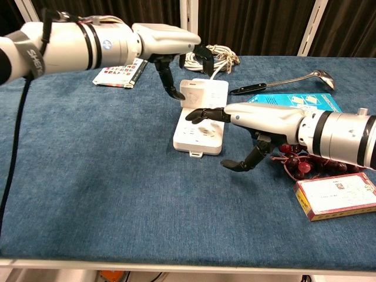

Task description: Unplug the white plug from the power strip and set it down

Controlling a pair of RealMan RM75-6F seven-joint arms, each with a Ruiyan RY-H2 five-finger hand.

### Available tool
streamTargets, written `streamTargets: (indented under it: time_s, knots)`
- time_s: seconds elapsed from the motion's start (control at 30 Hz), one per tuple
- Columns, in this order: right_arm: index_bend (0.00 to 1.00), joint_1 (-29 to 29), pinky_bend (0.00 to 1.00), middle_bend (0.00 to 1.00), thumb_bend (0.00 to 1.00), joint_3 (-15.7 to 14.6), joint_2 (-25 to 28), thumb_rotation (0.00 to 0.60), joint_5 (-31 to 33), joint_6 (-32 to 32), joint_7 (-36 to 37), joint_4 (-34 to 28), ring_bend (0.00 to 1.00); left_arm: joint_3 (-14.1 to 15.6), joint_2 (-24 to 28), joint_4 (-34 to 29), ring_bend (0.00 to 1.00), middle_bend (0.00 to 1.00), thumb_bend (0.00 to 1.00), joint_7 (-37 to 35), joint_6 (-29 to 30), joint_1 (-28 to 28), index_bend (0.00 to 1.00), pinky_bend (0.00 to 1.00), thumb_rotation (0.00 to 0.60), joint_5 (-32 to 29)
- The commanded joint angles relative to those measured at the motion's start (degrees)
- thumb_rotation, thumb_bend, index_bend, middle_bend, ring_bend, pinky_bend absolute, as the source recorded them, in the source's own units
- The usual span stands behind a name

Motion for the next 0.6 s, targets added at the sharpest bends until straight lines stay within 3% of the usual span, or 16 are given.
streamTargets:
  time_s: [0.03,0.6]
  knots:
    - [0.02,0.2,0.00,0.08,0.34,-0.4,-0.4,0.600,0.1,0.2,0.5,0.5,0.00,1.5,-1.9,3.0,0.16,0.24,0.20,-1.7,0.6,-1.7,0.30,0.36,0.600,1.7]
    - [0.02,1.0,0.00,0.08,0.35,-2.0,-1.8,0.600,1.5,0.1,0.6,2.1,0.00,7.8,-6.6,13.5,0.32,0.35,0.28,-8.3,4.7,-4.0,0.40,0.49,0.600,6.2]
